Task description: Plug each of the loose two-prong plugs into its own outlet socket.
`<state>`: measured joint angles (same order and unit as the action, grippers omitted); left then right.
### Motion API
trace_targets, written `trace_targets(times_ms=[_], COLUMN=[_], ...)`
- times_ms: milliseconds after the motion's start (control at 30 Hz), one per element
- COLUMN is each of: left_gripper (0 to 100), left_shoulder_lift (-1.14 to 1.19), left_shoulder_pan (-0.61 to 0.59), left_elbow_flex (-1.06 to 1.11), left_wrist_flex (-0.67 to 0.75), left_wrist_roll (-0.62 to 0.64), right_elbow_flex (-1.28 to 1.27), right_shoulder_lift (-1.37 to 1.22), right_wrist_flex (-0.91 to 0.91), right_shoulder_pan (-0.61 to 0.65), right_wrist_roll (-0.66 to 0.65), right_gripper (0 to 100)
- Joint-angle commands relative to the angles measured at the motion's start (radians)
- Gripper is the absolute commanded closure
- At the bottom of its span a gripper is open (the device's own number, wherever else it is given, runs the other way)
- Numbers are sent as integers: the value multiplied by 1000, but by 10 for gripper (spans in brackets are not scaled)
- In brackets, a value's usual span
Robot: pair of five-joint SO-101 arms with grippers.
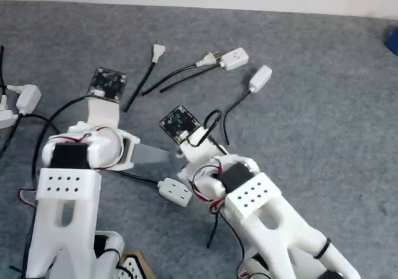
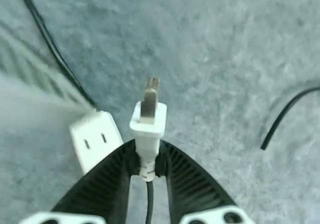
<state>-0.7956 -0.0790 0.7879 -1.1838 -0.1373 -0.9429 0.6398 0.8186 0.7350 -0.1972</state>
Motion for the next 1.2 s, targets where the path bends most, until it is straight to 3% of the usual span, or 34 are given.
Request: trace_targets(times_ms=[0,333,700,1167], left_gripper=[447,447,447,447], left_shoulder_lift=[-2,-1,-2,-2], left_shoulder_pan=[59,68,48,41], left_elbow_flex=[-42,1,90,130], left_wrist_flex=[-8,3,92,92], left_wrist_roll=[9,5,3,3], right_elbow_flex=[4,21,209,239], right_shoulder_lift=[65,182,262,259], right_wrist_flex=[10,134,371,381], right_shoulder_pan=[47,67,139,67], right_wrist_roll=[20,40,46,25], right_gripper=[991,991,991,991])
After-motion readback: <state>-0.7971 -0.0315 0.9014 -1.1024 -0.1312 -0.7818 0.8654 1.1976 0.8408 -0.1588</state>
